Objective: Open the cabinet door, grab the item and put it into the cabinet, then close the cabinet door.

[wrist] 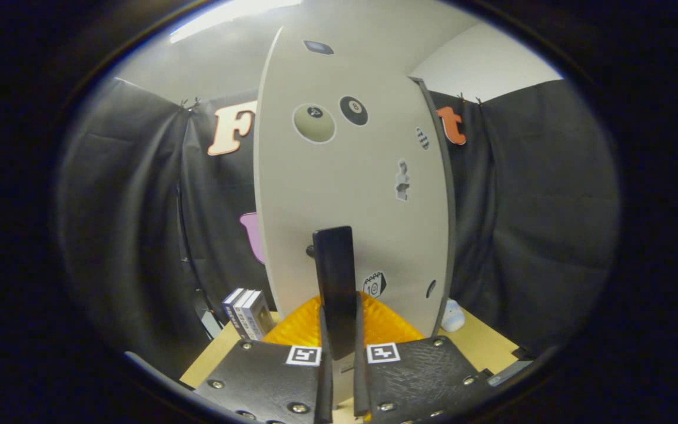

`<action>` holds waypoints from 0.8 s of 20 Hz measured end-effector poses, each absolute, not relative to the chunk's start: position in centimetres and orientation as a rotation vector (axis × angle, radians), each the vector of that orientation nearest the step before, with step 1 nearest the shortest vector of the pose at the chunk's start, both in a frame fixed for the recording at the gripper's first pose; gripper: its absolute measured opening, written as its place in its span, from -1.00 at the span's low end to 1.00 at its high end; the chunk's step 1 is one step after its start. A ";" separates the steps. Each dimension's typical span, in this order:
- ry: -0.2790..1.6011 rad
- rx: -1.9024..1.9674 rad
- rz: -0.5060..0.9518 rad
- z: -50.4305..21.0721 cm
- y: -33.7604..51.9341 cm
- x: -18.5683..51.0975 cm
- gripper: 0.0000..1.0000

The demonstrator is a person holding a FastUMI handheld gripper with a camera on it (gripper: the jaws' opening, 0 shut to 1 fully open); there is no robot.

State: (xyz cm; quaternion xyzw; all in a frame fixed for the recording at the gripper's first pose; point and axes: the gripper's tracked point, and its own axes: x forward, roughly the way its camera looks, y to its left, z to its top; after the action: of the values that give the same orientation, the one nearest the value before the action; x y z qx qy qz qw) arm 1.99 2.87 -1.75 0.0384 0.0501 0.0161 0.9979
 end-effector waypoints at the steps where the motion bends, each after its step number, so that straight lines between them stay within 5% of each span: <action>1: 0.101 0.075 0.015 -1.7 1.8 1.3 -0.72; 16: 0.084 0.043 -0.220 -0.9 -12.9 -4.6 -0.75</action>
State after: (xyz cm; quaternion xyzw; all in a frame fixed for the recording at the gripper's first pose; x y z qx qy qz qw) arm -4.62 -12.89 -0.90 0.0215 0.0419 -0.1098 0.9928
